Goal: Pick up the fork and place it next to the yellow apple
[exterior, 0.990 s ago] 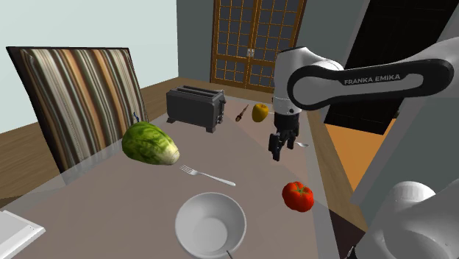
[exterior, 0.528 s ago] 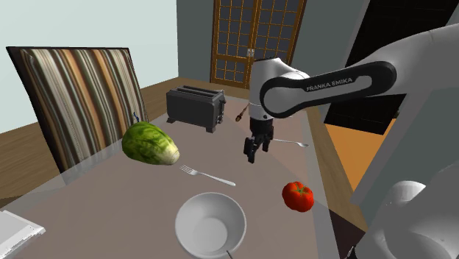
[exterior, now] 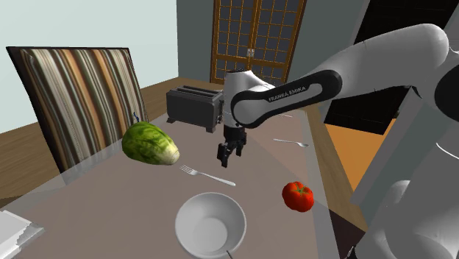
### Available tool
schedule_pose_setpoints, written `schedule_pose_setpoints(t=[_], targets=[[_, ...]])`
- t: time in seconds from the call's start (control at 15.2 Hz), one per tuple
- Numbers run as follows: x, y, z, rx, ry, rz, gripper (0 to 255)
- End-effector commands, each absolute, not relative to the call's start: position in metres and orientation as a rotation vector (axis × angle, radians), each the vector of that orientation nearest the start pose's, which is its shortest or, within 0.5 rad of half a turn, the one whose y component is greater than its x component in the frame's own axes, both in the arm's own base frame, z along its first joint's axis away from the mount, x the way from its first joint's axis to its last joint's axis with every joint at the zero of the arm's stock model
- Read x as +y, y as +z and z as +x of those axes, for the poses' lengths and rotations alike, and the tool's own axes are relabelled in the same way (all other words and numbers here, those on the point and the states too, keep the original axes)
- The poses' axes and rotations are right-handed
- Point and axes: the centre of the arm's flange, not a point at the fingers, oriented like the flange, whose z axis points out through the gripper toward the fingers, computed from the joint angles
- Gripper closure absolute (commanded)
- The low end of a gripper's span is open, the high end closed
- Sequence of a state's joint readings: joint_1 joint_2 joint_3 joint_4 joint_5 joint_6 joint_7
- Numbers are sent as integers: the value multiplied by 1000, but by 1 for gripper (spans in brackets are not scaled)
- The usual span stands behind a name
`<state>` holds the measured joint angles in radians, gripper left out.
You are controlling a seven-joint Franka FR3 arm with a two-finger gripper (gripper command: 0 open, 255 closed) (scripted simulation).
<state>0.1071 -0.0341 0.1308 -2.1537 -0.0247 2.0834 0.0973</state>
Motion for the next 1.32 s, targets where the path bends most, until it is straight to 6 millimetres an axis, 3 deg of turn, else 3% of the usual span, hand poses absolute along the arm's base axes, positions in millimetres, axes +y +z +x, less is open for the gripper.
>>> schedule_pose_setpoints(t=[0.0,0.59,1.06,1.25], targets=[[139,404,530,-274,28,-3150,0],[204,371,605,-409,-63,-3091,0],[206,334,606,-409,-63,-3091,0],[206,331,606,-409,-63,-3091,0]])
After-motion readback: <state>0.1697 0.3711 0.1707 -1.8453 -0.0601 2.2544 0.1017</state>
